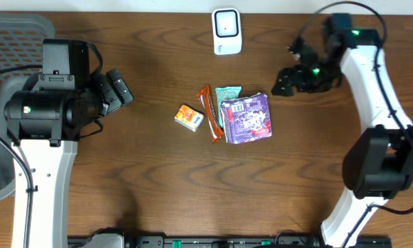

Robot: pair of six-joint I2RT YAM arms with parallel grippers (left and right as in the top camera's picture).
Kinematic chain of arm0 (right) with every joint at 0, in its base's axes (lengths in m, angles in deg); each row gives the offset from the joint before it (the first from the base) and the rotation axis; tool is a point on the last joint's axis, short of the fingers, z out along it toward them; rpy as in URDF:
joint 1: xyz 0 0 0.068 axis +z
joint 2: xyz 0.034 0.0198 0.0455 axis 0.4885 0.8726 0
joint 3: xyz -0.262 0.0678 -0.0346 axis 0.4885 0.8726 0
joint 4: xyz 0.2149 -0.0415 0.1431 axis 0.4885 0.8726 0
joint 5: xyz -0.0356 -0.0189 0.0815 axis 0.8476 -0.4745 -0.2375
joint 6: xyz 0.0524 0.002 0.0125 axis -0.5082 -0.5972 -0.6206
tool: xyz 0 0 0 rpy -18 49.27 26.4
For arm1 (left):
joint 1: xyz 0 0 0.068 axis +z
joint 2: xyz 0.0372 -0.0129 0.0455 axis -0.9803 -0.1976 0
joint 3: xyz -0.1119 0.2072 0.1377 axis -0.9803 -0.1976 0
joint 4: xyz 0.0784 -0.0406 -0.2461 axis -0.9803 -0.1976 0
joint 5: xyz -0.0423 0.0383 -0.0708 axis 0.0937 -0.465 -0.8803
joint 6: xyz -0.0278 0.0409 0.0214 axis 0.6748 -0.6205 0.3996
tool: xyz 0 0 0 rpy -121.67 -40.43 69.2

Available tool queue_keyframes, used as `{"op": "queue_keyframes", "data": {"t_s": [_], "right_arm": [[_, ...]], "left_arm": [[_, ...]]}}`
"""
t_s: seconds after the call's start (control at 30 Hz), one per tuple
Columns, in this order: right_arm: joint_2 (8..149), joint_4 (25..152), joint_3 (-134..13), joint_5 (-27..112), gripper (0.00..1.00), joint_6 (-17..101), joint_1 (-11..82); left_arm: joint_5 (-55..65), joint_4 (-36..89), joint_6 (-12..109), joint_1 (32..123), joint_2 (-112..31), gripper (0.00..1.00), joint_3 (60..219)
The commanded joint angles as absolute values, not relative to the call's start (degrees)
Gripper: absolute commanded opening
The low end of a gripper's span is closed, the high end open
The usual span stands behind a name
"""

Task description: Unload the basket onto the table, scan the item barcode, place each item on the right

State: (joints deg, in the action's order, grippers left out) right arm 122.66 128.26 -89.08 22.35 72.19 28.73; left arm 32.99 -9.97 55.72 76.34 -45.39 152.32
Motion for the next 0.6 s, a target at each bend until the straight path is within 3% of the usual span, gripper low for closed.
{"op": "queue_keyframes", "data": {"t_s": [0.0, 0.3, 0.57], "right_arm": [[122.97, 123.98, -81.39, 7.62, 0.87, 78.34, 26.37], [122.97, 101.55, -58.83, -9.1, 0.92, 80.22, 25.89], [122.97, 94.36, -51.2, -10.81, 0.69, 80.24, 26.46]], "left_arm": [[33.73, -10.15, 54.93, 76.56, -45.65, 0.98, 152.54], [33.73, -10.15, 54.93, 76.56, -45.65, 0.98, 152.54], [33.73, -10.12, 54.93, 76.56, -45.65, 0.98, 152.54]]}}
